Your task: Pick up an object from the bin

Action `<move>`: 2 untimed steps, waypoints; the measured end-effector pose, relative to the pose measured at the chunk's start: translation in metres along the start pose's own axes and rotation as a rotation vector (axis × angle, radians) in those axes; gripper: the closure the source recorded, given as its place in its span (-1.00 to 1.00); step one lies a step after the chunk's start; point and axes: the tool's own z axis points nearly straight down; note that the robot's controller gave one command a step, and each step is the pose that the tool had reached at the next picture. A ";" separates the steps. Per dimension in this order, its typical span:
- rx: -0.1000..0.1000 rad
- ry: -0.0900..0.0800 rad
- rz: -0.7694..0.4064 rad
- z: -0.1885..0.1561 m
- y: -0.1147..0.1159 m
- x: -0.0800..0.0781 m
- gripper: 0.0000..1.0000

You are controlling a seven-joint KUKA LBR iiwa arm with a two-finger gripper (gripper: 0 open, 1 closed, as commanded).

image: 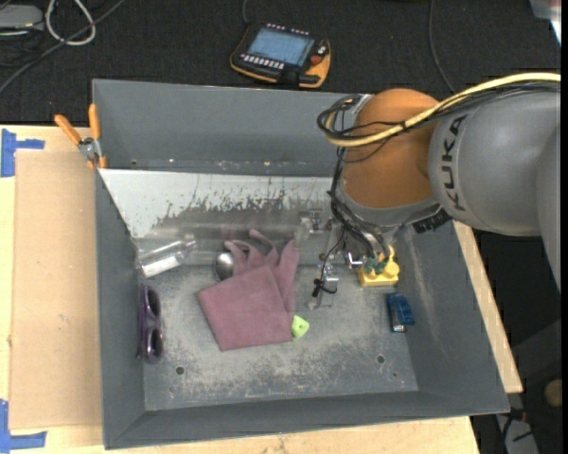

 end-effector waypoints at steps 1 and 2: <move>0.000 -0.007 0.001 -0.005 0.000 -0.002 -1.00; -0.001 -0.001 -0.317 0.052 0.032 -0.015 -1.00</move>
Offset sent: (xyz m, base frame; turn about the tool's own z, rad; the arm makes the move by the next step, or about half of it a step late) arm 0.0148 0.0314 -0.0505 -0.3167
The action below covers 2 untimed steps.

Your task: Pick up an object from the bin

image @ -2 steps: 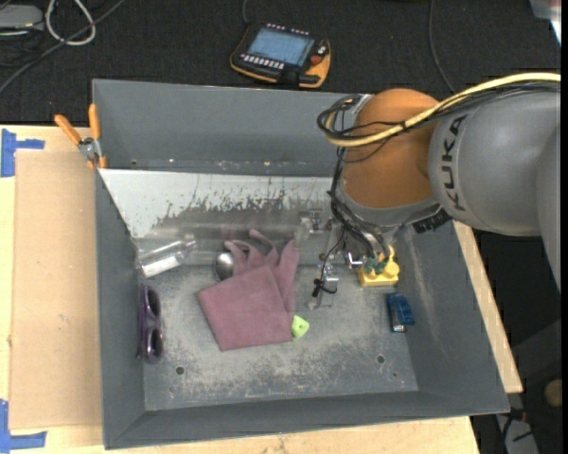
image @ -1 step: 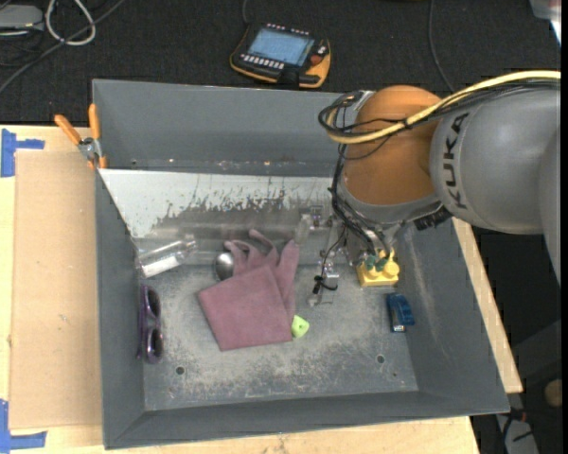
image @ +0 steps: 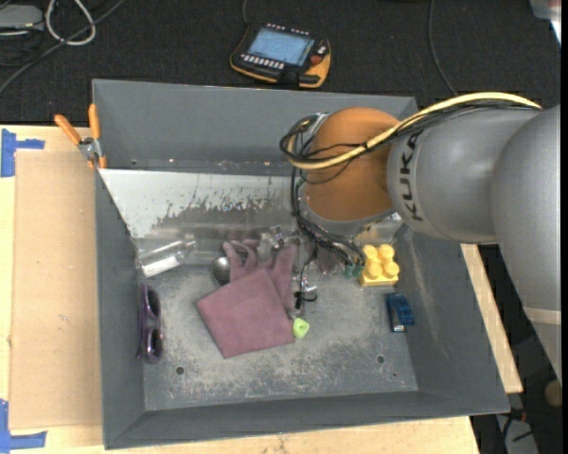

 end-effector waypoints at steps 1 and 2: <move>0.002 -0.011 0.175 -0.032 -0.001 -0.001 -1.00; -0.001 -0.001 -0.298 -0.001 -0.006 0.001 -1.00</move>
Offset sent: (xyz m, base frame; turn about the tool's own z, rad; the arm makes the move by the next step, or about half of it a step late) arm 0.0008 -0.0068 0.0016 -0.2982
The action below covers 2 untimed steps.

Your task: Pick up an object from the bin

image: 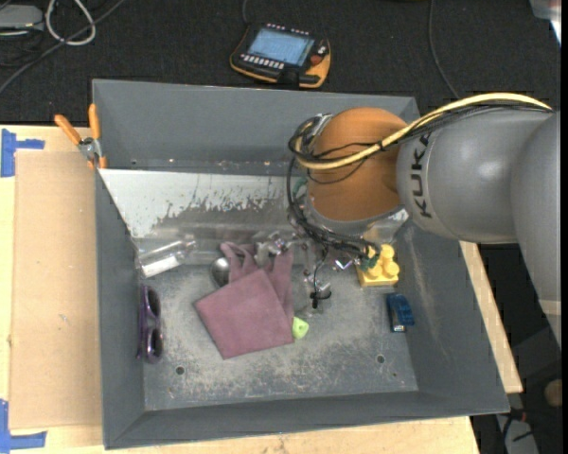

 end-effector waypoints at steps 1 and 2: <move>0.004 -0.007 0.172 0.029 0.009 -0.007 -1.00; 0.003 -0.006 -0.289 0.028 -0.017 0.009 1.00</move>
Offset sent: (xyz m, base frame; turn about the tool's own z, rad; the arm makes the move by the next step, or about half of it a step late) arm 0.0013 -0.0189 -0.0291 -0.2931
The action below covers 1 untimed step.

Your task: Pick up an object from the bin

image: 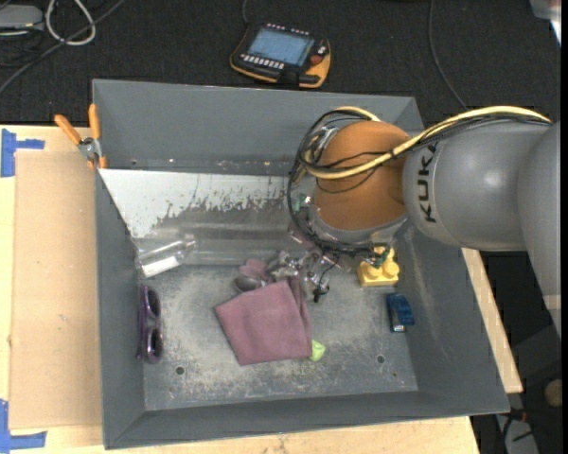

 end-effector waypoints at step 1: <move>-0.001 0.000 0.003 0.000 0.000 0.000 1.00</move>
Offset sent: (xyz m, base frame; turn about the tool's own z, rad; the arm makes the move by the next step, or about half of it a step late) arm 0.0002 -0.0001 0.0562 0.0011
